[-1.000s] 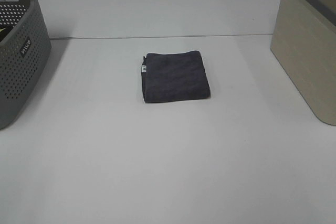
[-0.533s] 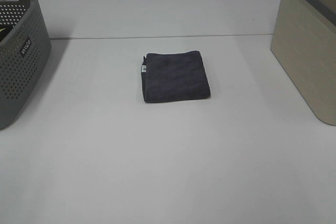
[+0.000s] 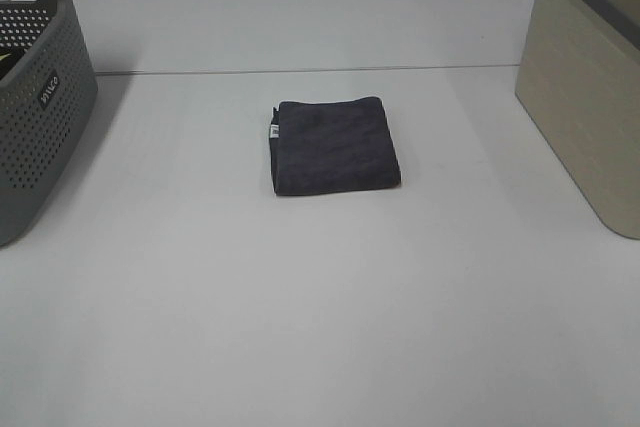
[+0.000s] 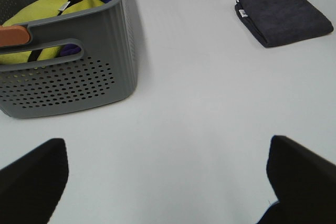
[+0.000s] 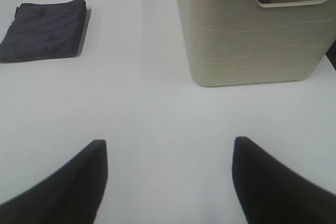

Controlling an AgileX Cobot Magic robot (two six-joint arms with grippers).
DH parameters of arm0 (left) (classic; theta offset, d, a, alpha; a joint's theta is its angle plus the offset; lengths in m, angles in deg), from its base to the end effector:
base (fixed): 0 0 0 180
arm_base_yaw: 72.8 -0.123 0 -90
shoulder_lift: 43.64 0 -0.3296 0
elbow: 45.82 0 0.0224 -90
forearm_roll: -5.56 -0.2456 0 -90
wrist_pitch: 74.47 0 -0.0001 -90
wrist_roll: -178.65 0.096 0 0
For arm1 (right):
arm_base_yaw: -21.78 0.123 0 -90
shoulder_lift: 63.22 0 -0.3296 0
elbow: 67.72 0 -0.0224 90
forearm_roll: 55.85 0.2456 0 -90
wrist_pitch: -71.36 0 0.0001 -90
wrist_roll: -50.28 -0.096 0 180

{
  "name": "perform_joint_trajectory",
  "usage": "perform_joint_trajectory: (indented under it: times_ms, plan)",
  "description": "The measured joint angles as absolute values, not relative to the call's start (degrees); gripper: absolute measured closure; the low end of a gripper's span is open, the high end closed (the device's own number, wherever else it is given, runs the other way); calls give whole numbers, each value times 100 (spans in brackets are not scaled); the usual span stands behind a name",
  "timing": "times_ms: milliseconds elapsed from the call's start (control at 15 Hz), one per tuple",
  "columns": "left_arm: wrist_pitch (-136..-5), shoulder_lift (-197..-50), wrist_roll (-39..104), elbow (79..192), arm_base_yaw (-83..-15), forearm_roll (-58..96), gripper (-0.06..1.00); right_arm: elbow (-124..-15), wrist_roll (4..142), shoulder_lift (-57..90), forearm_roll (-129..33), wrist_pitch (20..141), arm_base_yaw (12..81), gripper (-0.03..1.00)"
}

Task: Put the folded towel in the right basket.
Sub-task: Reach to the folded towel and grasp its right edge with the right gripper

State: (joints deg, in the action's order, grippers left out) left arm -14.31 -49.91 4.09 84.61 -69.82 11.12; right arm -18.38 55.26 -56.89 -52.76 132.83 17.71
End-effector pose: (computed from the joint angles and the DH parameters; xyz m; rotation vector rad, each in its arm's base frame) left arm -0.0513 -0.0054 0.2736 0.1528 2.0162 -0.0885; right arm -0.0516 0.0082 0.2726 -0.0195 2.0434 -0.0342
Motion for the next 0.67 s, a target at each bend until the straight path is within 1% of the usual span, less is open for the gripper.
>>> perform_joint_trajectory:
  times_ms: [667]
  plan:
    - [-1431,-4991,409,8461,-6982,1112,-3,-1838,5526,-5689,-5276,13283,1771,32]
